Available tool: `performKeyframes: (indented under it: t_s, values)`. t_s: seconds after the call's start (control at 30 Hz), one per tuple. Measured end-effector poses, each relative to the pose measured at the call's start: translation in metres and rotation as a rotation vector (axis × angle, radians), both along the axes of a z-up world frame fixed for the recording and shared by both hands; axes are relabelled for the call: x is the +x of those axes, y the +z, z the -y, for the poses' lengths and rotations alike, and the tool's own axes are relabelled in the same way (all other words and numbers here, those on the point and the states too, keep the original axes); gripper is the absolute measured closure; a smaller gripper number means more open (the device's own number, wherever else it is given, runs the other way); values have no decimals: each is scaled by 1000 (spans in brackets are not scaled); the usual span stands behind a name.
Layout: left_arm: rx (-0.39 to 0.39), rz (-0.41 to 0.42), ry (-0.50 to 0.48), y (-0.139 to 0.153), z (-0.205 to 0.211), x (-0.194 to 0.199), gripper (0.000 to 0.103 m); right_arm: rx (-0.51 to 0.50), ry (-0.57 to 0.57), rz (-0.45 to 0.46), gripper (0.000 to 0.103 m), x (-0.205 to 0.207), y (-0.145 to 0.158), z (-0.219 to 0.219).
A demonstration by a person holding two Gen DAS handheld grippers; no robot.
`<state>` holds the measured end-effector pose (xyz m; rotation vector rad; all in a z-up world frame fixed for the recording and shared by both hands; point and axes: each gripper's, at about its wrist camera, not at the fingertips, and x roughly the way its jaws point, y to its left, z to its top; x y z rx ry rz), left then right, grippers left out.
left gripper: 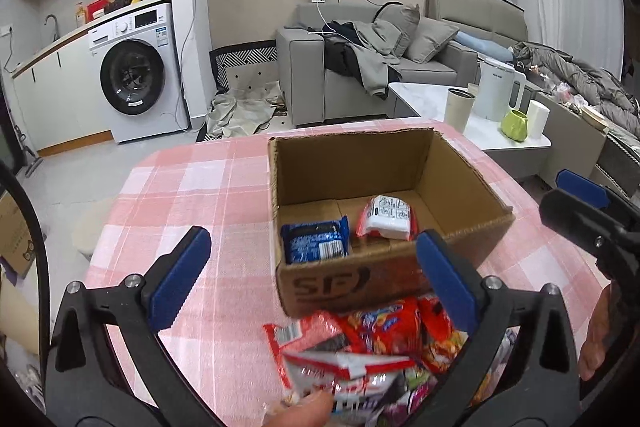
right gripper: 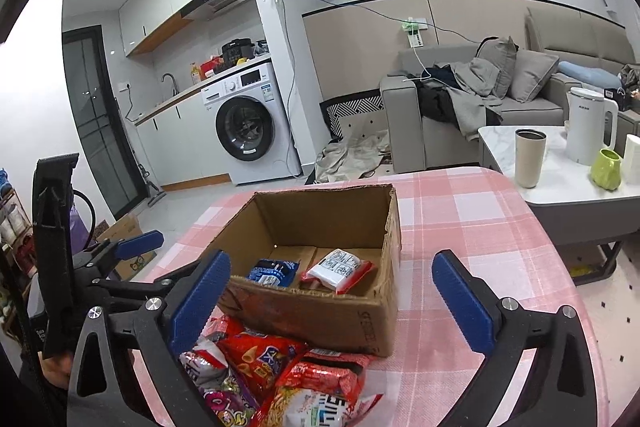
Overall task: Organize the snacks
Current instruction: 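Withdraw both tools from the box back toward the snack pile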
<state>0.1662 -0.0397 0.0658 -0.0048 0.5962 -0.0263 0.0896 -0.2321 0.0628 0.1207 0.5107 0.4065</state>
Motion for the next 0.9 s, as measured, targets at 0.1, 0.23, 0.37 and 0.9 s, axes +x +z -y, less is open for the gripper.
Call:
performKeyframes:
  t_s: [0.1, 0.23, 0.37, 0.9]
  values:
    - [1, 9, 8, 0, -6, -18, 1, -20, -3, 20, 0, -14, 0, 0]
    - [4, 12, 18, -5, -12, -41, 1, -43, 13, 16, 0, -27, -7, -3]
    - [5, 6, 19, -14, -12, -59, 1, -59, 40, -4, 0, -37, -18, -4]
    - [-4, -18, 35, -49, -29, -101, 1, -156, 100, -52, 0, -47, -40, -10]
